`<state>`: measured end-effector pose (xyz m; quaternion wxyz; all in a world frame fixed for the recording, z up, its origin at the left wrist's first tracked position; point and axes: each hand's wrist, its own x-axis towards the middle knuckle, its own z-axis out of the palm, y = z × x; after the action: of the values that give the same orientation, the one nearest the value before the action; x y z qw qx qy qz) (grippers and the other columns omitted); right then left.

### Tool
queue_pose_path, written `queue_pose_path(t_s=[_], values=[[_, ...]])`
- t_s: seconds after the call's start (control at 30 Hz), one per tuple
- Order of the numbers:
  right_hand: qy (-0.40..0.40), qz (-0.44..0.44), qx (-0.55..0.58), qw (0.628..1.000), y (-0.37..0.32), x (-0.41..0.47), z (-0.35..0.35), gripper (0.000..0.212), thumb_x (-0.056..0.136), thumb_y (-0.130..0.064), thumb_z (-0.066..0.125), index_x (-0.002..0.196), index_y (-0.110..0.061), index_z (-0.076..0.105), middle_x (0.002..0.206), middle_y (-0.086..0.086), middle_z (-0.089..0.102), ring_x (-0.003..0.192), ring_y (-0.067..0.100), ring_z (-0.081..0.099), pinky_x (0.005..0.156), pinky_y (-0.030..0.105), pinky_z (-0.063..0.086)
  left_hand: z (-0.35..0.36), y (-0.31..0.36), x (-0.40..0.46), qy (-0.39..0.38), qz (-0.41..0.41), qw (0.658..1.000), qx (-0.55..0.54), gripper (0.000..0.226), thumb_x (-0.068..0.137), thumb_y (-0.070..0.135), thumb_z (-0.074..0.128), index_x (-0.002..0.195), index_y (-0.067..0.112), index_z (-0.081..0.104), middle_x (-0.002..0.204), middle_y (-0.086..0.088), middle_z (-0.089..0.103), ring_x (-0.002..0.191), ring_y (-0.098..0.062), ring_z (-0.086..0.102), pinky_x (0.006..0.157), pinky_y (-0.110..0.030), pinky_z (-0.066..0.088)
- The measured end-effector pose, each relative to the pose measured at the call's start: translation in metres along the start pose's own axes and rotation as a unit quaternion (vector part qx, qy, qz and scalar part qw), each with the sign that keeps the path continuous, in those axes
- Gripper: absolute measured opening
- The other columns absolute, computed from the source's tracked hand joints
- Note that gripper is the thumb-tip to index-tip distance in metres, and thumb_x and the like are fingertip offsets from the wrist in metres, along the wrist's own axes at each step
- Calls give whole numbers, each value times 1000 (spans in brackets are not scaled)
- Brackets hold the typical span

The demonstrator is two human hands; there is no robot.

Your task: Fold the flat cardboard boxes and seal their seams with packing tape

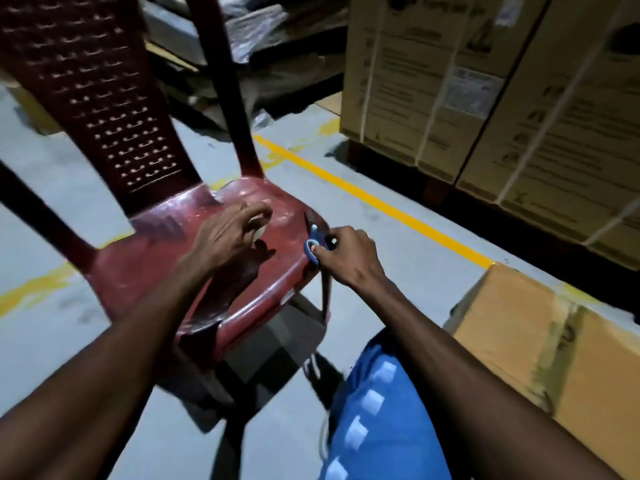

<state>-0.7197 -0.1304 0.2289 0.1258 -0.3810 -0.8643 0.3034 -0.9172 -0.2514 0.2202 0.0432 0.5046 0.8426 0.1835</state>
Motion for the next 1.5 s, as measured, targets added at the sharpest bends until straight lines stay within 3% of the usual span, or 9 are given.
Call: queue_pose_path(t_s=[0.2,0.37,0.5,0.63,0.83,0.97,1.1,1.33,1.5], values=[[-5,-103,-219,970,-42,11,52,25,96,-29,50,99,-12,68,96,14,69,88,37,66,65,32,37,25,-41,-36,88,-39,993,-69,18,91,47,63,88,30,65,95,11,58,93,-12,56,82,-33,48],[-3,-165,-355,920,-48,17,71,22,101,-15,46,106,-15,68,104,6,69,92,28,69,57,29,33,41,-27,-30,161,-148,959,-178,43,84,43,75,55,17,58,73,3,62,77,-13,56,70,-25,29],[6,-174,-362,916,-45,20,77,26,103,-18,44,119,-17,66,123,7,54,91,26,66,46,28,16,45,-18,-24,164,-209,948,-176,36,72,38,74,57,11,55,63,3,60,71,-19,59,84,-33,44],[9,-156,-334,929,-41,18,77,23,99,-21,52,116,-14,66,120,9,53,94,29,64,47,29,14,50,-25,-22,150,-180,961,-147,16,64,23,67,60,13,55,67,4,61,78,-17,60,111,-44,29],[13,-159,-300,941,-32,10,71,24,96,-26,58,113,-11,67,109,9,55,84,32,62,46,28,22,37,-32,-32,121,-108,972,-172,27,73,-2,70,95,14,74,104,1,68,100,-14,54,90,-17,28],[3,-170,-244,955,-28,0,55,32,99,-34,53,121,-12,61,116,10,52,94,34,61,58,34,37,33,-24,-38,109,-116,977,-141,30,77,11,65,106,15,70,116,-5,68,117,-28,54,115,-41,27],[9,-159,-232,960,-20,-15,36,37,98,-34,49,124,-10,60,122,11,53,104,33,58,65,34,35,39,-20,-26,94,-152,978,-112,41,86,56,66,71,21,54,76,9,64,82,-19,58,119,-57,8],[-8,-135,-215,967,-4,-25,28,39,96,-27,56,132,-11,57,128,12,50,107,35,59,70,37,40,53,-3,-28,153,-172,971,-67,7,81,15,50,74,14,47,69,-1,57,79,-32,56,109,-50,24],[-7,-123,-196,973,-4,-21,30,37,95,-23,57,128,-8,60,126,14,51,105,36,59,71,36,41,58,-15,-28,136,-123,982,-50,19,86,9,53,96,24,48,88,1,62,94,-32,60,118,-62,9]])
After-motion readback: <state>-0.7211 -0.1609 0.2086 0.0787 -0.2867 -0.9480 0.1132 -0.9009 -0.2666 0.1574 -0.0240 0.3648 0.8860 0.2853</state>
